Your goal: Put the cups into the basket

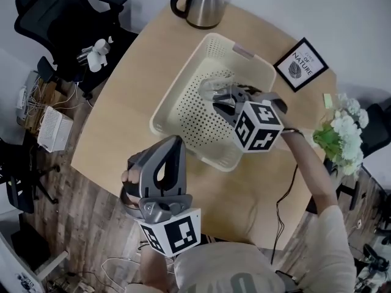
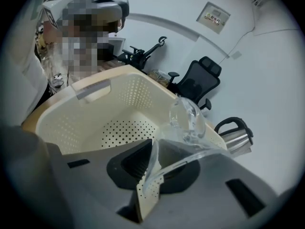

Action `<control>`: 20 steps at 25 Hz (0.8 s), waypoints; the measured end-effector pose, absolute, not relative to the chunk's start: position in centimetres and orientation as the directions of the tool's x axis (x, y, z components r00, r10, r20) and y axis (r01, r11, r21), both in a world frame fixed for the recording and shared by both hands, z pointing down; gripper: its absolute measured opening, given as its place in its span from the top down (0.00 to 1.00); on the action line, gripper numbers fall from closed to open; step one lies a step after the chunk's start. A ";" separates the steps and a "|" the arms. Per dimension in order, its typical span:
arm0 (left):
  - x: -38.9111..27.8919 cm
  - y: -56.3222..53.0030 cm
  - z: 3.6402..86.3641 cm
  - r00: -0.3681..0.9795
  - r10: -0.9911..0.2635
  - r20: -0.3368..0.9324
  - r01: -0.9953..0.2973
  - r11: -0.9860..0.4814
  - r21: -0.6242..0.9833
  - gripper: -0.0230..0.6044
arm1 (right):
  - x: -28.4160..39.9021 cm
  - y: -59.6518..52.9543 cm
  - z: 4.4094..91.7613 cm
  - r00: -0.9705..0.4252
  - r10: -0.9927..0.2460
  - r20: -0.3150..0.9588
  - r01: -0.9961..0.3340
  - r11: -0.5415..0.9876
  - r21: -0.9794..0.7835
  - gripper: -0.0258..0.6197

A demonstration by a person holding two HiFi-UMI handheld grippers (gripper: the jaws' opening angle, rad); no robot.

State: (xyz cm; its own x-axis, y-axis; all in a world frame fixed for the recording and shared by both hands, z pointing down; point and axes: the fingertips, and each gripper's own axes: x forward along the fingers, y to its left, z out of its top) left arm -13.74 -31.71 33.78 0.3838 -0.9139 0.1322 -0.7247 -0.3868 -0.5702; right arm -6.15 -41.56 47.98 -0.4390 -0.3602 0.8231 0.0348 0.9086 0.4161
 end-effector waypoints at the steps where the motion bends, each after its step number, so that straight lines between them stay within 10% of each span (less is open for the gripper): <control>1: -13.9 -31.9 34.2 0.379 -0.915 0.135 -0.729 -0.385 -0.566 0.95 | -6.0 -41.7 48.8 -0.414 -0.343 0.843 0.067 0.912 0.404 0.91; 20: -14.3 -33.3 38.6 0.396 -0.899 0.187 -0.768 -0.436 -0.468 0.95 | -3.1 -41.0 58.3 0.084 -0.179 0.980 0.499 0.859 0.114 0.91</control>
